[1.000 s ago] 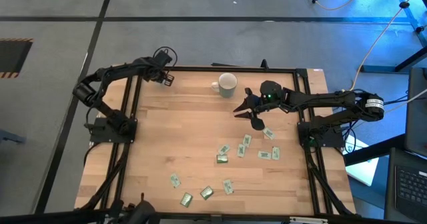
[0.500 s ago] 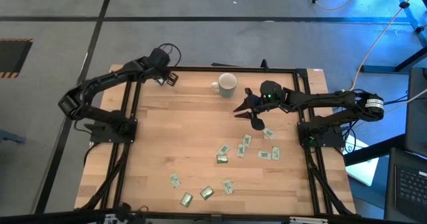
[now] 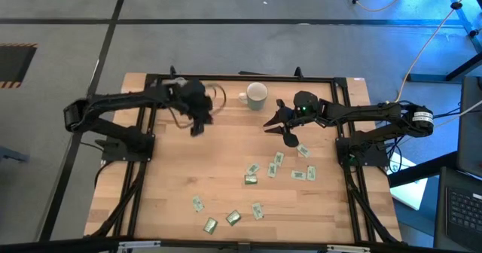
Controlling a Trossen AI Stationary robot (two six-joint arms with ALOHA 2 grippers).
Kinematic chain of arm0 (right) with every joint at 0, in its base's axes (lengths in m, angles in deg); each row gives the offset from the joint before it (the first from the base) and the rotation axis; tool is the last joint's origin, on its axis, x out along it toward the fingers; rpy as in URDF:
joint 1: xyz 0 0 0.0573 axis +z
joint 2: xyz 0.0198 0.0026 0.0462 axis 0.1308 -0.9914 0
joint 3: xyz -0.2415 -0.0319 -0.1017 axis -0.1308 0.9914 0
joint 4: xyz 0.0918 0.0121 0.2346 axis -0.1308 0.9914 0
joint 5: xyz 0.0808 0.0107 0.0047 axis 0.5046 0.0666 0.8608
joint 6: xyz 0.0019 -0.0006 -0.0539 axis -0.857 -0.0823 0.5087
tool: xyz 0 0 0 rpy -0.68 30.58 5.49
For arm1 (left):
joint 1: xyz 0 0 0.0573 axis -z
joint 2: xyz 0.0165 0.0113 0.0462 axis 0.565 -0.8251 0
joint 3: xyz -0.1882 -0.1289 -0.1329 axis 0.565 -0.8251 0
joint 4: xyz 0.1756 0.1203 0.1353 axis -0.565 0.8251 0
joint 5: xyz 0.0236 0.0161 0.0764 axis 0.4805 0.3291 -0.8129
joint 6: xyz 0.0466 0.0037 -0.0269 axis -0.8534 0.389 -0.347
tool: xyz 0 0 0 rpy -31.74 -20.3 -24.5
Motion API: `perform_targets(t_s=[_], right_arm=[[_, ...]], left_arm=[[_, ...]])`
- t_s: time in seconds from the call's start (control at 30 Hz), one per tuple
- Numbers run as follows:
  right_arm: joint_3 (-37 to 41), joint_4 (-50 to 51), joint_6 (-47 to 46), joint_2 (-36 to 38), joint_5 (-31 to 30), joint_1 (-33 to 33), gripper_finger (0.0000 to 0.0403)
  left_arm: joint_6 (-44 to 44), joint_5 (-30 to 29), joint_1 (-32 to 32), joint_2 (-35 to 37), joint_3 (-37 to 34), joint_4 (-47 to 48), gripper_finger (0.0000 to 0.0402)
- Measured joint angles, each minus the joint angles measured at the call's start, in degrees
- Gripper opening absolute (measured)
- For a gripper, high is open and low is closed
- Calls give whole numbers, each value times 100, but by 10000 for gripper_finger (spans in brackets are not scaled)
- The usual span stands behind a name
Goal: Pick and place Stevia / Truvia into bins
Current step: Put the stevia packet into the transparent bin
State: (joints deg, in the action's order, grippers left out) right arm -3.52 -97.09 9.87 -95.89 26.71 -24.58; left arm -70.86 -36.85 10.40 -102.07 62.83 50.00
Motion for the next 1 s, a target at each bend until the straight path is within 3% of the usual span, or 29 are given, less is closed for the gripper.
perform_targets(t_s=[0.23,0.53,0.7,1.0], right_arm=[[0,-2,-2,-1,-2,-2,110],[1,1,-34,-1,-1,0,110],[2,3,-42,-2,1,0,110],[2,-3,-97,-2,3,14,110]], left_arm=[[-243,-47,1773,-28,-2,36,78],[786,-776,3626,-28,-33,-162,87],[1245,-1411,4316,-31,-290,-646,89],[1935,-1591,5029,-33,-883,-1243,97]])
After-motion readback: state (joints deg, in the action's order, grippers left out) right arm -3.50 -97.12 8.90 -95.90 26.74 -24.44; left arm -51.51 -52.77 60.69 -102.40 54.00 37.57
